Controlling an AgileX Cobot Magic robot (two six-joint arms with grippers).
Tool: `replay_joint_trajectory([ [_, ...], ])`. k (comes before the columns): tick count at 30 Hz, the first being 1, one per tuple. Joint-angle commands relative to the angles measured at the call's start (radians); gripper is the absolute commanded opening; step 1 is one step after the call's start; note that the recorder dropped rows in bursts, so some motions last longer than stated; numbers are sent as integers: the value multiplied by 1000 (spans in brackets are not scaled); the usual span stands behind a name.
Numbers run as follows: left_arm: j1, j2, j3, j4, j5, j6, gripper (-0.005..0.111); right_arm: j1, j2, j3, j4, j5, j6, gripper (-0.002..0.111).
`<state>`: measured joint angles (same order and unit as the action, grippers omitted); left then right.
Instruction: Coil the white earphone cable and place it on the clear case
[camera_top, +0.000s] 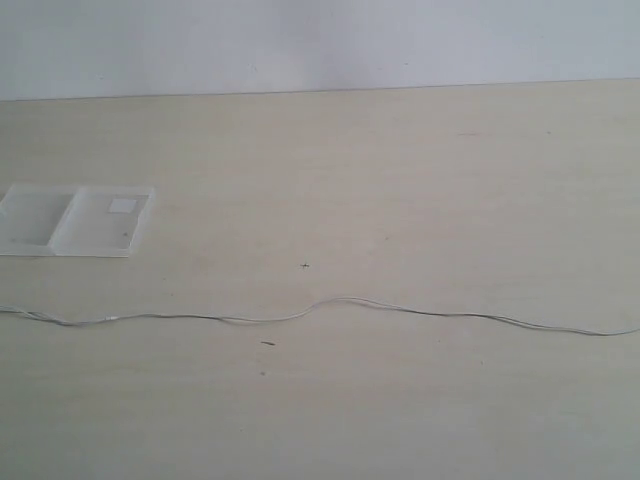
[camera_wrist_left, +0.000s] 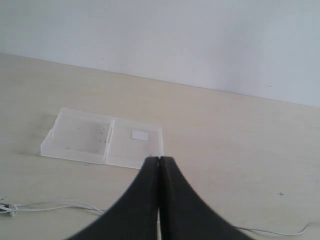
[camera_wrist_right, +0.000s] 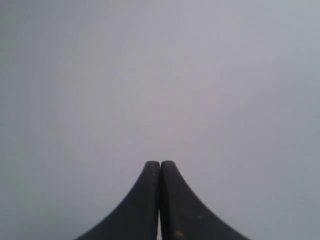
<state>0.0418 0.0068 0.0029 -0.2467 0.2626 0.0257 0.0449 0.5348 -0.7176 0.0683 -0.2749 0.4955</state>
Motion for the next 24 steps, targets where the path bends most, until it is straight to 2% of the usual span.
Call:
replay_joint_trajectory([
  [1, -2, -7, -3, -1, -3, 1, 0, 2, 218, -232, -52, 24, 41, 0],
  [3, -2, -7, -3, -1, -3, 1, 0, 2, 312, -310, -118, 98, 34, 0],
  [7, -2, -7, -3, -1, -3, 1, 0, 2, 505, -511, -424, 466, -60, 0],
  [13, -2, -7, -3, -1, -3, 1, 0, 2, 786, -775, -449, 881, -663, 4],
  [17, -2, -7, -3, -1, -3, -3, 0, 2, 985, -932, -417, 1286, -715, 4],
  [20, -2, -7, -3, -1, -3, -3, 0, 2, 1087, -1004, -185, 1473, -765, 2],
  [21, -2, -7, -3, -1, -3, -3, 0, 2, 1113, -1008, -45, 1496, -835, 2],
  [23, -2, -7, -3, -1, -3, 0, 0, 27, 1155, -989, 303, 1496, -1113, 2],
  [24, -2, -7, -3, -1, -3, 1, 0, 46, 1161, -970, 419, 1496, -1211, 3],
])
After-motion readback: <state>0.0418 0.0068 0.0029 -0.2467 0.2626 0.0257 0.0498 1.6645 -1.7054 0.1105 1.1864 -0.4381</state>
